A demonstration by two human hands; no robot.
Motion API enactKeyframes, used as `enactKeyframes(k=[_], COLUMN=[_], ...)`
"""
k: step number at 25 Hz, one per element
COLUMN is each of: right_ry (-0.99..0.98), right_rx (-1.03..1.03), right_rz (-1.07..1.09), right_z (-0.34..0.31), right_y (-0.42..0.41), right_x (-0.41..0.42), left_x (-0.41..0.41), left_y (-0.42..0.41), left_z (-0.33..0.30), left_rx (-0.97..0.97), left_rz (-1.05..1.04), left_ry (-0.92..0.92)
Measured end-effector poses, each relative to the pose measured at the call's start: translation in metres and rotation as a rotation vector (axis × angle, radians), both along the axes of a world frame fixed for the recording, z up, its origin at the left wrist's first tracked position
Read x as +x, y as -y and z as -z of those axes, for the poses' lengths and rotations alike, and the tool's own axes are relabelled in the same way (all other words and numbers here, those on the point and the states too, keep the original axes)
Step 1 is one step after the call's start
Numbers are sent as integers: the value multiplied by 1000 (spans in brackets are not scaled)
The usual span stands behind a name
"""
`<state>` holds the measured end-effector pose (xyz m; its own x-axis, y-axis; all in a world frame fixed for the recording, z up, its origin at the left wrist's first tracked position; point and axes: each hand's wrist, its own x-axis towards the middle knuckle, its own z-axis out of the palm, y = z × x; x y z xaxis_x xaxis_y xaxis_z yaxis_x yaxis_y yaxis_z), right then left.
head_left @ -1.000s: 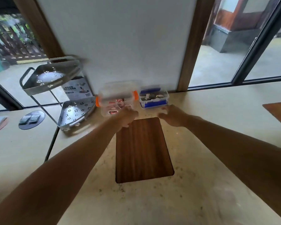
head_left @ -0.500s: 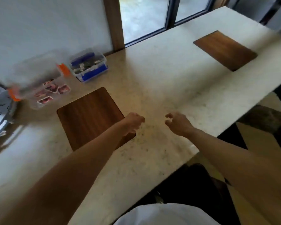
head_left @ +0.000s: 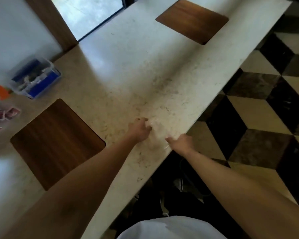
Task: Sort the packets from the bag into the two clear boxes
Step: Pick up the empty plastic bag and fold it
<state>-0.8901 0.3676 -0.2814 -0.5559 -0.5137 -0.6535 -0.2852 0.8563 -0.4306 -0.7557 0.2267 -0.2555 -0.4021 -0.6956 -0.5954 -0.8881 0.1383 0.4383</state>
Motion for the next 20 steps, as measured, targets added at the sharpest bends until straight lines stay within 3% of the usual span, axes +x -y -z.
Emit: enactKeyframes(k=[5,9,12,15,20], right_ry=[182,442,543,511,479], right_rx=[-2,-162,-227,-221,-175], right_rz=[61,222,420,592,854], right_z=[18,30,34,48,84], right_y=[-18,-45,-77,-126,-202], right_x=[-9,-31,-62,-93,-122], left_x=[-23,-55,-96,-142,-176], left_y=[-28,-53,-79,-117,-169], left_z=[7,6,3,10,74], left_rx=[-11,64,142,164,272], left_rz=[-159,-317,-255,-161,-31], left_ry=[-40,-132,-173,-151,-3])
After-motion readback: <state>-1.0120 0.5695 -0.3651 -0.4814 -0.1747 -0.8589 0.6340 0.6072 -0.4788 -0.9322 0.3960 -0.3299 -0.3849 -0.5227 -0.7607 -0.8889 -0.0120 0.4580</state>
